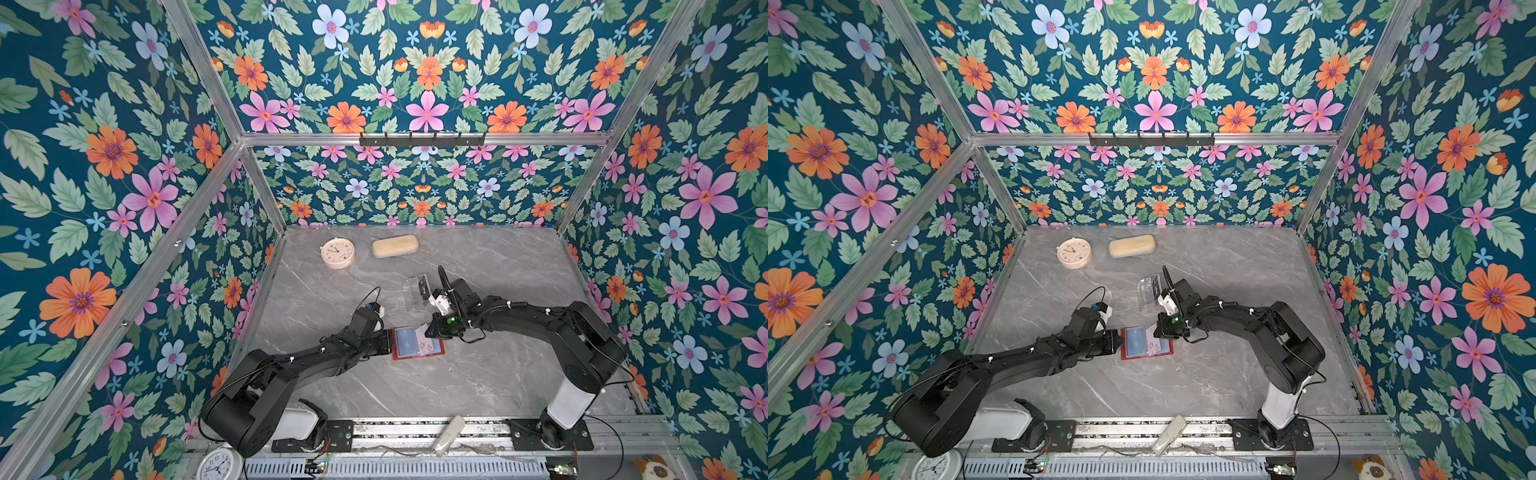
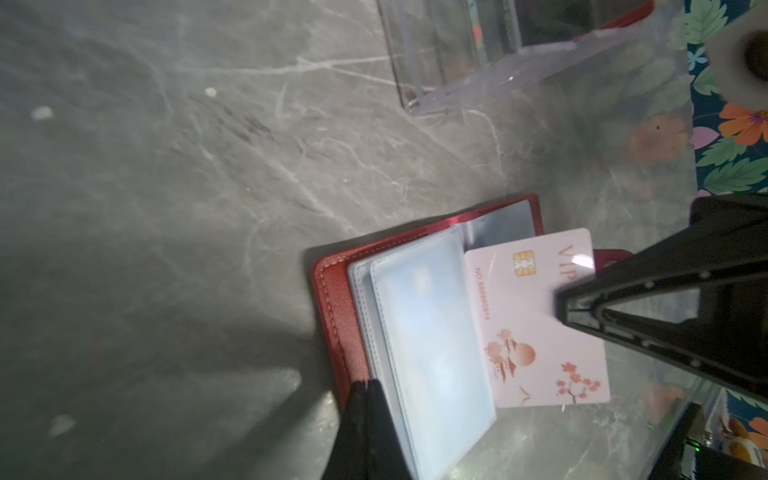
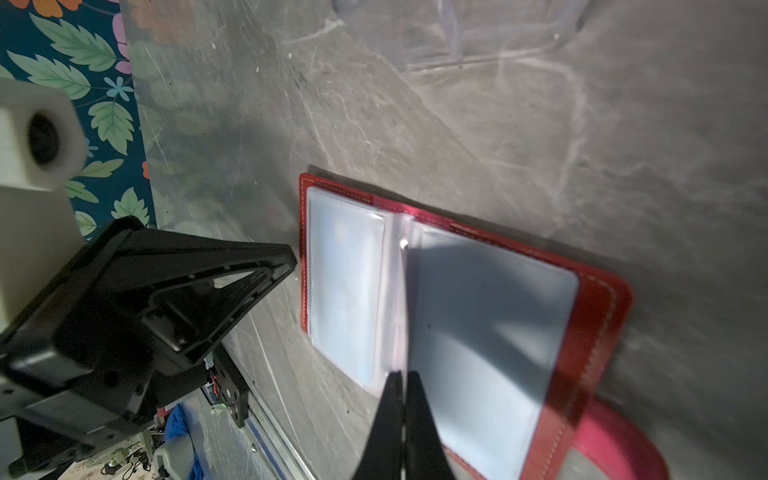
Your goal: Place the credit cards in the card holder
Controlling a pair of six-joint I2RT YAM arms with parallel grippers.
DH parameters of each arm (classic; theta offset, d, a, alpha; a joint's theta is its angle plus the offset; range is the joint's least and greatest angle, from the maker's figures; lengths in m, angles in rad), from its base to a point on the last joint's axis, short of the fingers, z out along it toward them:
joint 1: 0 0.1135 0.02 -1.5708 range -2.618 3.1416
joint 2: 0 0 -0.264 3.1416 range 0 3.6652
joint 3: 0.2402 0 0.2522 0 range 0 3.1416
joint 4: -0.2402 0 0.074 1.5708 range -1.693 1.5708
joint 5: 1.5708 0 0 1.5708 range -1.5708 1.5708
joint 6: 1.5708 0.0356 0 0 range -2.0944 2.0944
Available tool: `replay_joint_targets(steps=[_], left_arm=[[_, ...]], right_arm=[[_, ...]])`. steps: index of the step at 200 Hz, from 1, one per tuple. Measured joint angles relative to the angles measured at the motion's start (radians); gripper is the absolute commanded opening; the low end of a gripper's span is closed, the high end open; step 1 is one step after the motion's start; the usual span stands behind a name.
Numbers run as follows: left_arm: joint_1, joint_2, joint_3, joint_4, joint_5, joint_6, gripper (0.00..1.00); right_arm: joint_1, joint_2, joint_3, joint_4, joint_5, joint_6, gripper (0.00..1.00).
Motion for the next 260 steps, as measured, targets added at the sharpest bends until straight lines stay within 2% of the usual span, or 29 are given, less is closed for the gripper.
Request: replay_joint_targets(steps=[89, 260], left_arm=[[-0.006, 0.050, 0.005, 0.037, -0.006, -0.021, 0.00], [-0.019, 0.051, 0.021, 0.006, -0.050, -0.025, 0.00]], right_arm=[[-0.001, 0.006, 0.005, 0.006, -0.018, 0.008, 0.00], [-0.001, 0.013, 0.007, 0.014, -0.042, 0.014, 0.00]])
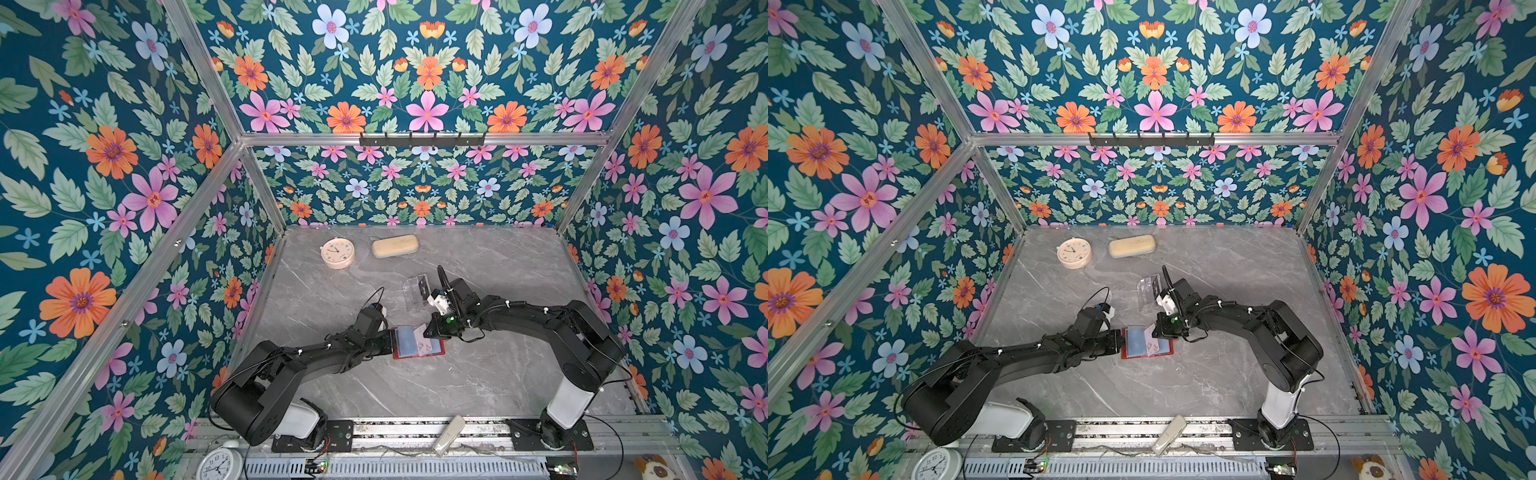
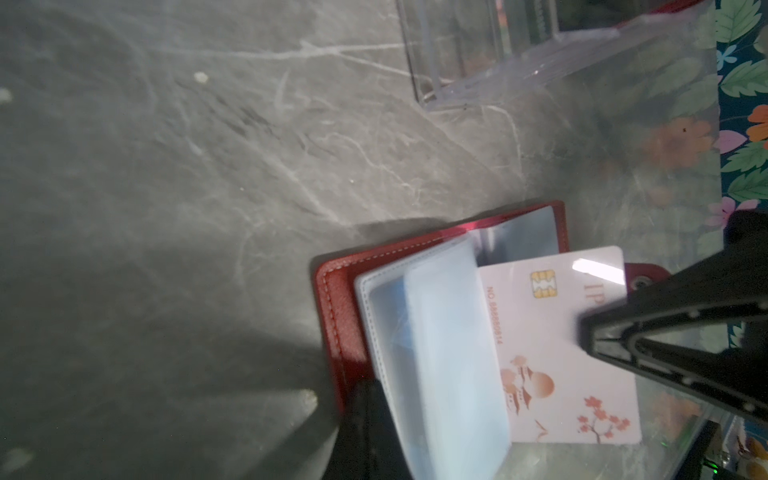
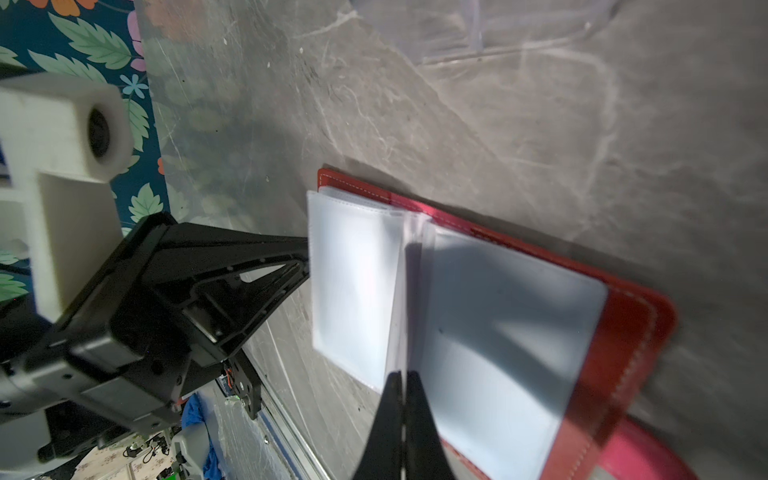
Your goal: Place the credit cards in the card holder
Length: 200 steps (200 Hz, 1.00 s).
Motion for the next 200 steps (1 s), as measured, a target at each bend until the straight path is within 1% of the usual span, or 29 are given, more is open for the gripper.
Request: replay_joint_targets(steps=[114, 140, 170, 200], left_arm=[[-0.006, -0.003, 0.005, -0.013, -0.013, 0.000, 0.00], [-0.007, -0.007, 0.005, -0.017, -0.024, 0.000, 0.00], [-0.007, -0.013, 0.002, -0.022, -0.051, 0.000, 0.00], [-0.007, -0.014, 0.003, -0.023, -0.056, 0.000, 0.00]], right_arm=[[0.000, -0.005, -0.011, 0.028, -0.014, 0.020, 0.00], [-0.014, -0.025, -0.047, 0.069, -0.025, 0.032, 0.00], [-0.048, -0.039, -0.113, 0.146, -0.050, 0.077, 0.00], [-0.050, -0.027, -0.123, 0.196, -0.081, 0.092, 0.00]])
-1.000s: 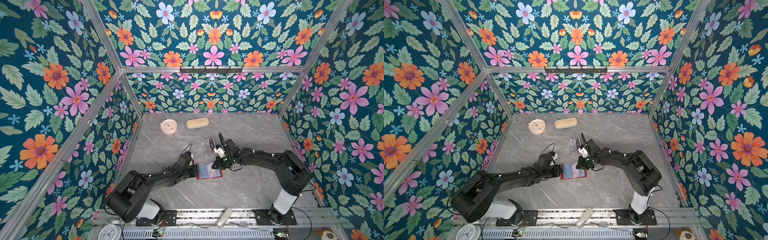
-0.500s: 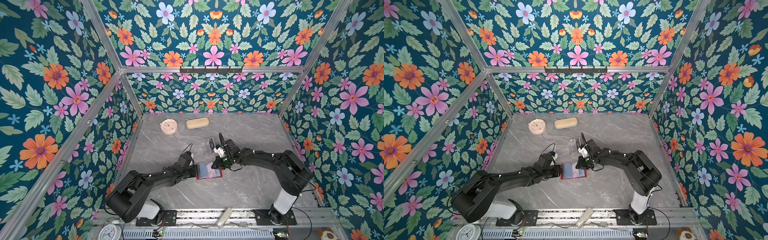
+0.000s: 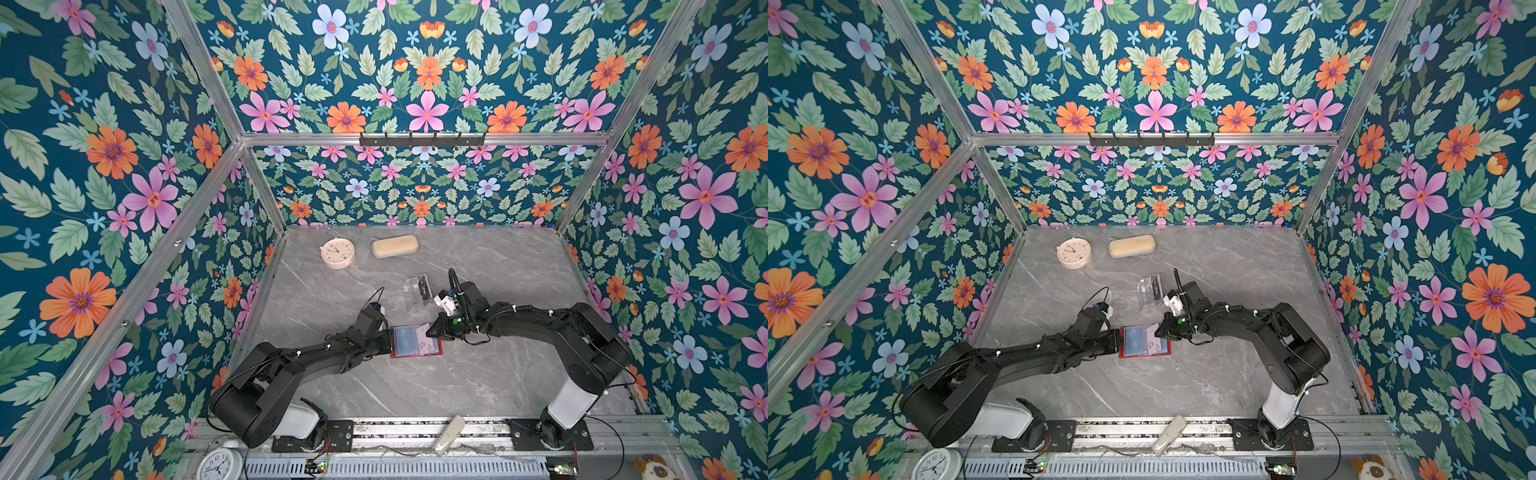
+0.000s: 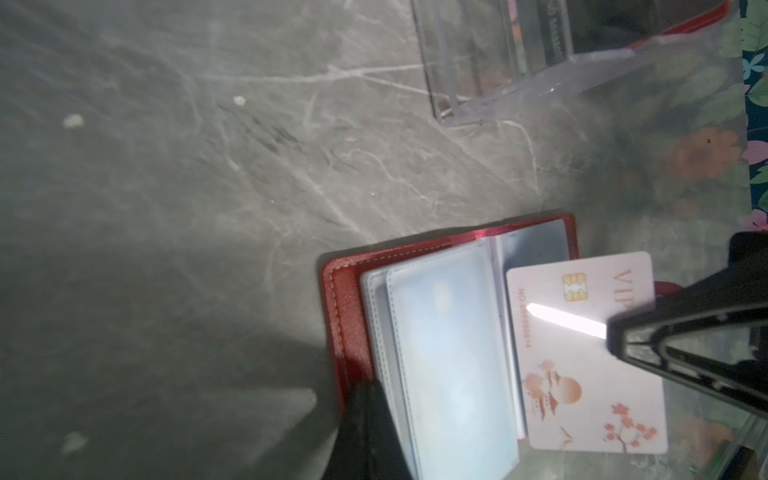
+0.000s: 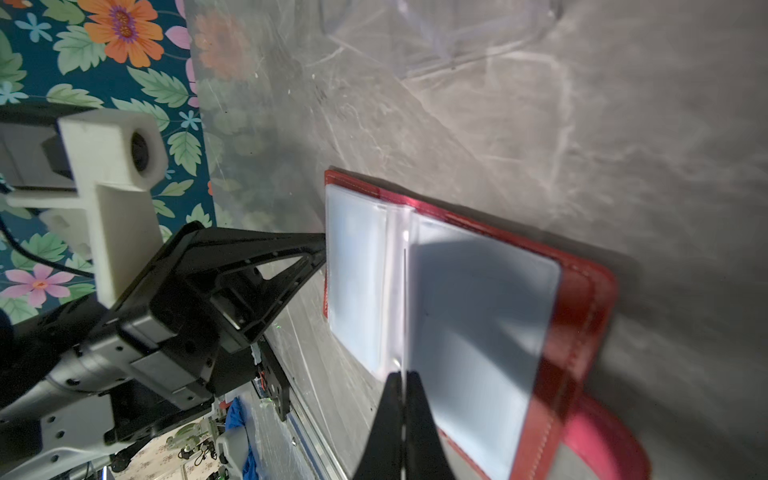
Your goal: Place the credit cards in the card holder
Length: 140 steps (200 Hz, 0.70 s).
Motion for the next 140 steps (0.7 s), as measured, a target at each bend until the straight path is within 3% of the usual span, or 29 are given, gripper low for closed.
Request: replay_joint_targets(steps=[140], left_arm=[[-0.001, 0.004, 0.002, 0.000, 0.000, 0.000, 0.00]], right_arm=[[-0.003, 0.046, 0.008, 0.063, -0.076, 0.021, 0.00]])
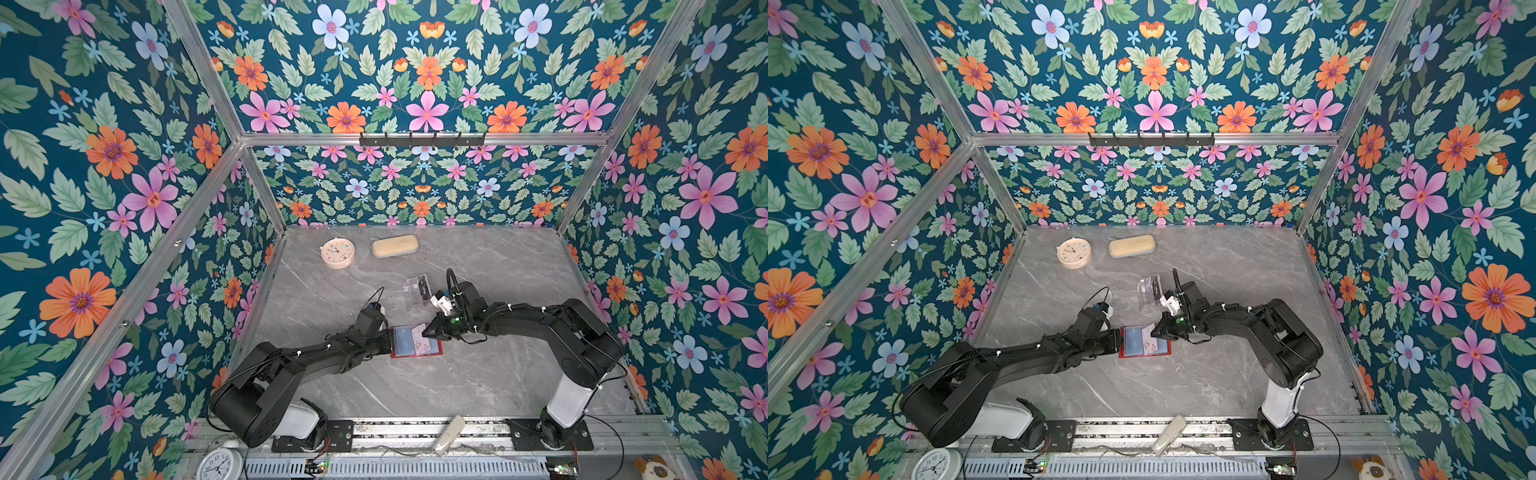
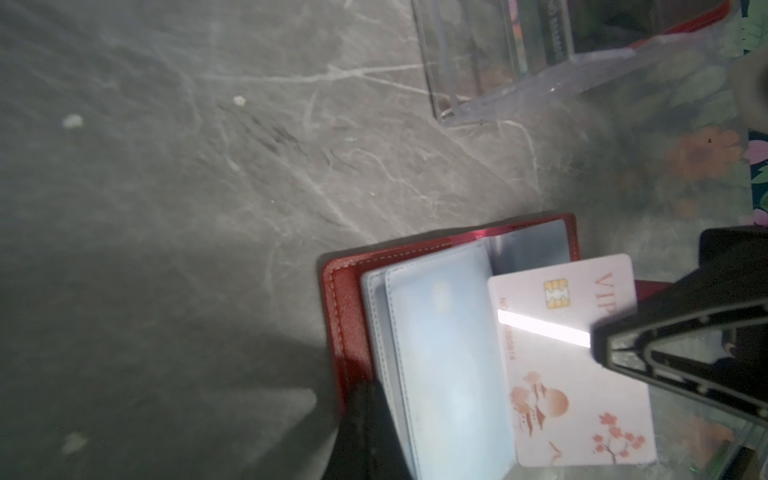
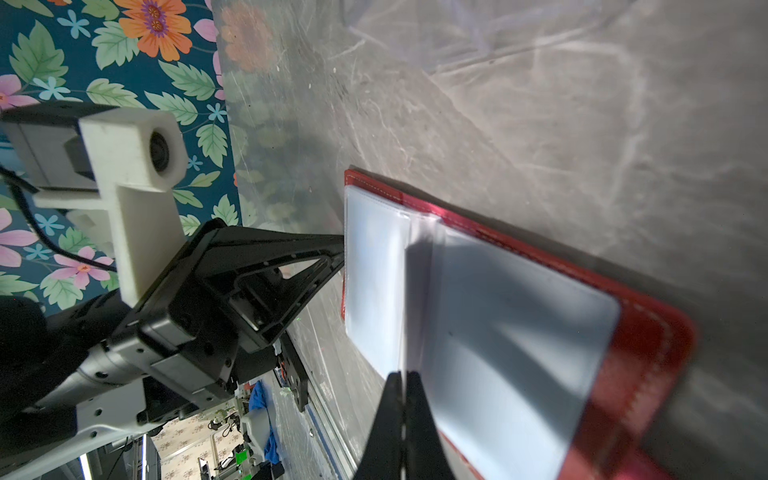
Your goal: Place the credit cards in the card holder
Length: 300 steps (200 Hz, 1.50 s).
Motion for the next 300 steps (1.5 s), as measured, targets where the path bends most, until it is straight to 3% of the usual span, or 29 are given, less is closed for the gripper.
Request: replay_joint_targets(steps=[197, 226, 300], left_arm=[[-0.004, -0.003, -0.010, 0.011, -0.007, -0.003, 0.00], [-0.004, -0.002, -0.009, 0.010, -0.007, -0.003, 0.00], [-0.005, 0.001, -0.006, 0.010, -0.007, -0.003, 0.00]], right_arm=[[0.000, 0.046, -0.015, 0.116, 0.001, 0.053, 0.00], [0.003, 0.045, -0.016, 0.110, 0.010, 0.052, 0.17], [0.037, 0.010, 0.017, -0.035, 0.113, -0.008, 0.48]])
